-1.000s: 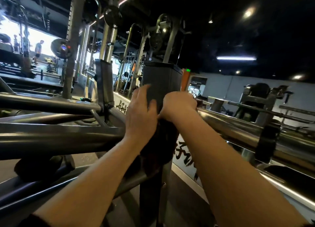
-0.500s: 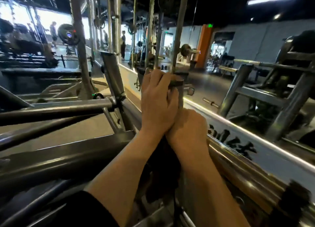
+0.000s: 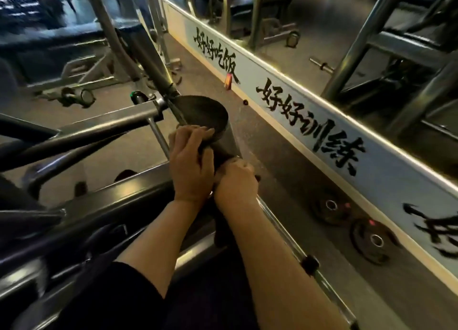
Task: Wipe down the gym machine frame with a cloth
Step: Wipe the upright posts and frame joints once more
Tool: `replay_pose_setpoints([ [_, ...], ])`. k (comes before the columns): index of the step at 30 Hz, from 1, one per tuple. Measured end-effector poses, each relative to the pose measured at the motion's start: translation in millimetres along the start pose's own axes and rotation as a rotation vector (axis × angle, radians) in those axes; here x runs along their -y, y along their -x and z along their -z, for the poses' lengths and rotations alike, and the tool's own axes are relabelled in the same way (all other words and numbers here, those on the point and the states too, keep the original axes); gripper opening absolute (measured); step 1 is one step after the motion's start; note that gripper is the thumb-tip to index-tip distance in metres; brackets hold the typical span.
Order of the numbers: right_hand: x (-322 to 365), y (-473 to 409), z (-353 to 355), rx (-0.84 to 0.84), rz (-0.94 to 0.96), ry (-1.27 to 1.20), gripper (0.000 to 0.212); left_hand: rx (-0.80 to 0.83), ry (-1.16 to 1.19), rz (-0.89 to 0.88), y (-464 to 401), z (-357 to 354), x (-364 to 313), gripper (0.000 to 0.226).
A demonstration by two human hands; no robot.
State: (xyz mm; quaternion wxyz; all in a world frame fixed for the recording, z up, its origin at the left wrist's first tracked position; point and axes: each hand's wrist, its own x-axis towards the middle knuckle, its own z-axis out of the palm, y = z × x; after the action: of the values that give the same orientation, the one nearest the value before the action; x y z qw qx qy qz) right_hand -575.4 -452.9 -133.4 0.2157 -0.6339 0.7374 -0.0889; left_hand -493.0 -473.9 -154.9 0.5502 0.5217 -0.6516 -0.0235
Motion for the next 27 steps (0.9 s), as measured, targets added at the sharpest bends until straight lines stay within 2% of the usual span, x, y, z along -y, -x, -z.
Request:
replay_pose_setpoints([
  [3, -22, -1, 33, 0.118, 0.093, -0.021, 0.026, 0.093, -0.146, 0.064, 1, 9, -10, 0.032],
  [5, -55, -1, 58, 0.194, 0.015, -0.186, 0.023, 0.148, -0.211, 0.071, 0, 14, -17, 0.034],
  [8, -107, 16, 79, 0.109, -0.285, -0.696, 0.018, 0.215, -0.315, 0.094, 0, 16, -30, 0.041],
  [11, -147, 42, 87, 0.061, -0.728, -1.322, 0.016, 0.292, -0.385, 0.163, 10, 13, -48, 0.057],
  [14, -169, 70, 87, 0.019, -0.901, -1.637, 0.034, 0.282, -0.219, 0.241, 39, 7, -88, 0.061],
  [15, -173, 79, 88, 0.001, -0.914, -1.689, 0.037, 0.337, -0.092, 0.247, 51, 2, -105, 0.057],
  [17, -172, 98, 92, 0.005, -0.866, -1.774, 0.038, 0.61, 0.146, 0.338, 71, -6, -142, 0.05],
  [19, -170, 115, 98, 0.001, -0.787, -1.861, 0.031, 0.923, 0.323, 0.592, 80, -11, -177, 0.05],
  [20, -168, 121, 103, -0.008, -0.746, -1.887, 0.024, 1.003, 0.433, 0.747, 81, -13, -188, 0.048],
  [22, -164, 130, 110, 0.015, -0.675, -1.9, 0.013, 0.988, 0.644, 1.011, 75, -15, -197, 0.04],
  [24, -166, 132, 113, 0.085, -0.635, -1.871, 0.015, 0.914, 0.732, 1.192, 66, -17, -196, 0.039],
  [27, -176, 122, 117, 0.152, -0.62, -1.814, 0.019, 0.863, 0.725, 1.252, 57, -26, -194, 0.033],
])
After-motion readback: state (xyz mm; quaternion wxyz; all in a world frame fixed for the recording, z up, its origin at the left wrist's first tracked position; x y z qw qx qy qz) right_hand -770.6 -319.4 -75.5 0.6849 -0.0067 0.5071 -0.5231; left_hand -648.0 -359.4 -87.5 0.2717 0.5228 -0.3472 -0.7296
